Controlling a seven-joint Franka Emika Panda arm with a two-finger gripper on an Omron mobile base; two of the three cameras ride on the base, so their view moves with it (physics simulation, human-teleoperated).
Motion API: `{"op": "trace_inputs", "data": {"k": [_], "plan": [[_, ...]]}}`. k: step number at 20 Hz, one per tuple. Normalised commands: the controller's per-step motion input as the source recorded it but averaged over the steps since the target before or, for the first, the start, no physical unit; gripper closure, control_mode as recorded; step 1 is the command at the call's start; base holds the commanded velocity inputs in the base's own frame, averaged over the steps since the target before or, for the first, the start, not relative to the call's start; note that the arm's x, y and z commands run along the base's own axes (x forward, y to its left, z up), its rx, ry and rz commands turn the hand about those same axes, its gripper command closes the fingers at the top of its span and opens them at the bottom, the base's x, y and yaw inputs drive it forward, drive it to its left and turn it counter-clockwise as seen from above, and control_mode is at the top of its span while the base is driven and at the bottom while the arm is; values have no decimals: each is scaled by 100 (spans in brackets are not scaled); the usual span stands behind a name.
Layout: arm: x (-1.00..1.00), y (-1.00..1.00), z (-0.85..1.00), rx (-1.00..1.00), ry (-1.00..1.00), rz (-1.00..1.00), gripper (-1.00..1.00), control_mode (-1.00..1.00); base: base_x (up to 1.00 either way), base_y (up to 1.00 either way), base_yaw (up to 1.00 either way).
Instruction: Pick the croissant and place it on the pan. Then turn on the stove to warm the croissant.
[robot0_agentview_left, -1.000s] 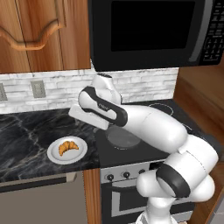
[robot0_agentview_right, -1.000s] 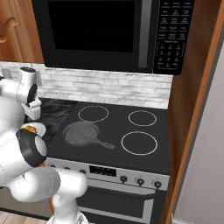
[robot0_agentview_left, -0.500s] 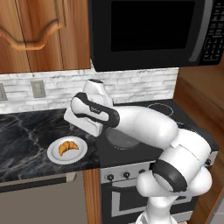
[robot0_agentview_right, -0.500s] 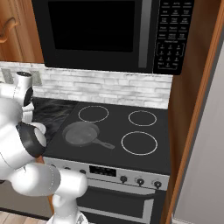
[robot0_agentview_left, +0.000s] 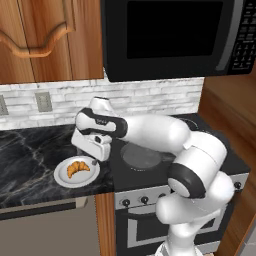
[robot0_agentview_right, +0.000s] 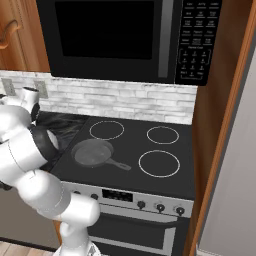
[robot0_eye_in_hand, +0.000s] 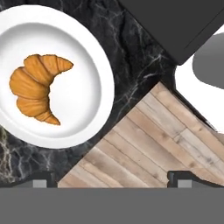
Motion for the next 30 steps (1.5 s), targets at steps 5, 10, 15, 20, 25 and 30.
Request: {"op": "trace_inputs", "data": {"k": [5, 10, 15, 20, 25, 30], "plan": [[29, 10, -16, -5, 16, -3, -100, -100, 0, 0, 0], [22, 21, -18, -13, 5, 0, -100, -100, 0, 0, 0], [5, 23, -21, -18, 0, 0, -100, -100, 0, 0, 0], [4, 14, -15, -7, 0, 0, -100, -100, 0, 0, 0], [9, 1, -9, 0, -5, 0, -100, -100, 0, 0, 0], [2, 0, -18, 0, -9, 2, -100, -100, 0, 0, 0]]}}
